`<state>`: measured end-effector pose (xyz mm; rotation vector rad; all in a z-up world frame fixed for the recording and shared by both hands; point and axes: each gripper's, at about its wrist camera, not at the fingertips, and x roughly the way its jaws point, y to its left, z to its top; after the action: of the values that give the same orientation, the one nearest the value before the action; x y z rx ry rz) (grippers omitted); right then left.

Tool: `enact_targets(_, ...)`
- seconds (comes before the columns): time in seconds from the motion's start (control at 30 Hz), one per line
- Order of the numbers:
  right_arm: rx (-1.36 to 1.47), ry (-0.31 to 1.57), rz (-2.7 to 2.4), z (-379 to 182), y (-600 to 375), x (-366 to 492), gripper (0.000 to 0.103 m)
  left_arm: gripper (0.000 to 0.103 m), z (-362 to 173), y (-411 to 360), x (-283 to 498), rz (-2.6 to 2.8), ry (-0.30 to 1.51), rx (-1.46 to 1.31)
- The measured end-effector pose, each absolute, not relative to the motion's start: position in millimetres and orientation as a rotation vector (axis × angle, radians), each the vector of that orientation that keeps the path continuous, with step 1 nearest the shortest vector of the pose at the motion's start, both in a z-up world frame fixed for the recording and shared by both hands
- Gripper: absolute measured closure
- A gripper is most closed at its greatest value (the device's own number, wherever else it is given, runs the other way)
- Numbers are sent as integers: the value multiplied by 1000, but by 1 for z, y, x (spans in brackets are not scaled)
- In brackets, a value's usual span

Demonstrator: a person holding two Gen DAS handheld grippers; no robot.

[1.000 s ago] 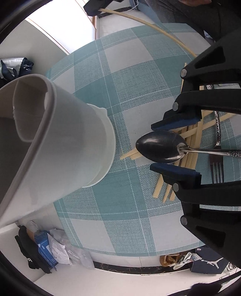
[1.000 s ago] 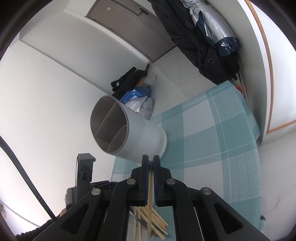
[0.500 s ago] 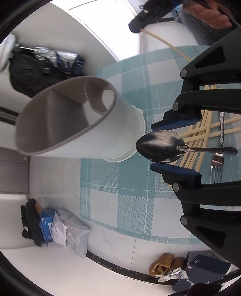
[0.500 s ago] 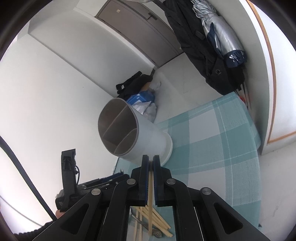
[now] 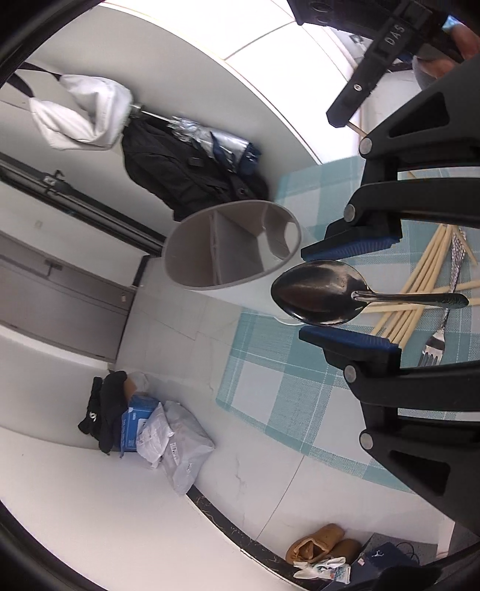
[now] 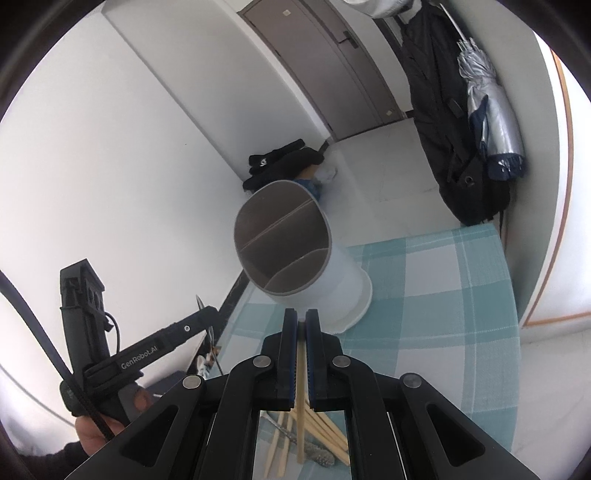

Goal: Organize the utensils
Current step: 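Lift the spoon with the left gripper while the right gripper carries the chopstick over the holder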

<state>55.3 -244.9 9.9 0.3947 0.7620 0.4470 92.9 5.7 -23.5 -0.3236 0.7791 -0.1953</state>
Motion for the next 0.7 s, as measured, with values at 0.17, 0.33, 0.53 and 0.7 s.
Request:
enact_targets(0.17, 335, 722, 454, 25, -233, 46, 99, 72, -5, 17, 81, -185, 711, -378)
enact_targets(0.33, 283, 708, 452, 35, -226, 39, 99, 72, 13, 21, 73, -186, 649, -407)
enact_targets(0.53, 287, 675, 449, 58, -228, 38, 99, 72, 35, 25, 77, -201, 603, -429)
enact_targets(0.7, 257, 630, 476, 92, -224, 48, 99, 72, 54, 25, 86, -213, 562, -433)
